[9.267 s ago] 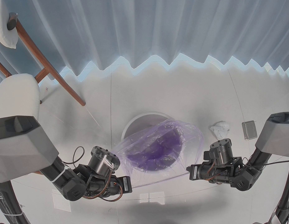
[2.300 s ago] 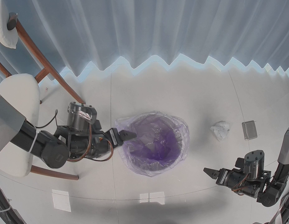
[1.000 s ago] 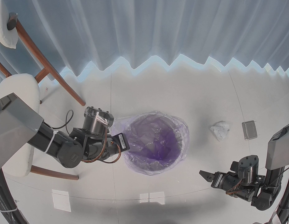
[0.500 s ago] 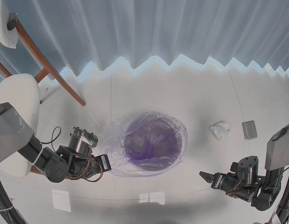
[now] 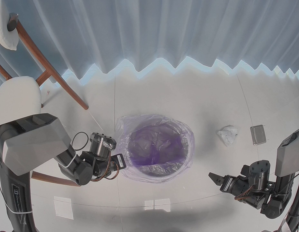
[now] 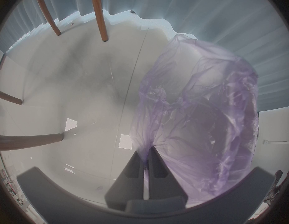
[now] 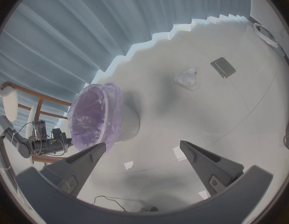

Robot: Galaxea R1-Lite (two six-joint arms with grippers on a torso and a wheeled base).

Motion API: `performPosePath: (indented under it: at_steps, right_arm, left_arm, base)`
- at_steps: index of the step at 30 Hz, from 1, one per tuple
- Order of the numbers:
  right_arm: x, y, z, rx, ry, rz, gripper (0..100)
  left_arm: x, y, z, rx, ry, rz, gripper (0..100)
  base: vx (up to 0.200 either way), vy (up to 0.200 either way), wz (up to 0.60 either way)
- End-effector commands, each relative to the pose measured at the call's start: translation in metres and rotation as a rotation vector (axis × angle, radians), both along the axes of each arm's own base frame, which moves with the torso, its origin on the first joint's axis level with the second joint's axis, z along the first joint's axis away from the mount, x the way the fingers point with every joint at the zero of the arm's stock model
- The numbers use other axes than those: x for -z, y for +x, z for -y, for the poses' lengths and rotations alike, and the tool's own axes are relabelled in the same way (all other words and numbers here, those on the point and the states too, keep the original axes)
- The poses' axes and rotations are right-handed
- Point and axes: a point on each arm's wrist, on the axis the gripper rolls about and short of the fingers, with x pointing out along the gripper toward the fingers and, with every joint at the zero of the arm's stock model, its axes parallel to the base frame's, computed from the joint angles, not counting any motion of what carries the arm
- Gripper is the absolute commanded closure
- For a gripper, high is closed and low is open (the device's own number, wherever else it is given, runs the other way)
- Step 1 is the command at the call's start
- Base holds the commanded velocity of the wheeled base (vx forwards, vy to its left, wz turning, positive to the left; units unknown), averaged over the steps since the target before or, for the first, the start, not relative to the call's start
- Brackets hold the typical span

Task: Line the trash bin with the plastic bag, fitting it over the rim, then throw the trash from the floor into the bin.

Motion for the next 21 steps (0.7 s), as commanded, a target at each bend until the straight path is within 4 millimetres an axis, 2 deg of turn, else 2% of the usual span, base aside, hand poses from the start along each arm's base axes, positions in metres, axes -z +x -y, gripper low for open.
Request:
performPosePath:
  at_steps: [1,5,6,9,13,18,21]
  right_arm:
    - [-0.001,-0.003,0.002,0.027,-0.016,0.006,0]
    - [-0.001,-0.003,0.002,0.035,-0.010,0.014,0]
    - [-0.002,-0.003,0.002,0.039,-0.006,0.015,0]
    - [-0.003,-0.003,0.003,0.054,0.007,0.017,0]
    - [-0.004,-0.003,0.003,0.113,0.019,0.025,0]
    - [-0.010,-0.003,0.004,0.167,0.122,0.025,0]
    - [-0.012,-0.004,0.002,0.163,0.155,0.021,0]
  left_arm:
    - [0.016,0.007,0.000,-0.002,0.014,-0.029,100]
    - [0.012,0.001,-0.004,-0.004,0.015,-0.039,100]
    - [0.010,-0.001,-0.004,-0.004,0.012,-0.032,0]
    - [0.004,-0.007,-0.003,-0.005,0.010,-0.021,0]
    - [-0.027,-0.029,-0.013,-0.007,-0.009,0.026,0]
    - [-0.103,-0.084,-0.043,-0.015,-0.094,0.193,0]
    - [-0.136,-0.114,-0.063,-0.037,-0.143,0.306,0]
  base:
    - [0.000,0.000,0.00]
    - [0.000,0.000,0.00]
    - [0.000,0.000,0.00]
    - [0.000,0.000,0.00]
    - [0.000,0.000,0.00]
    - [0.000,0.000,0.00]
    - [0.000,0.000,0.00]
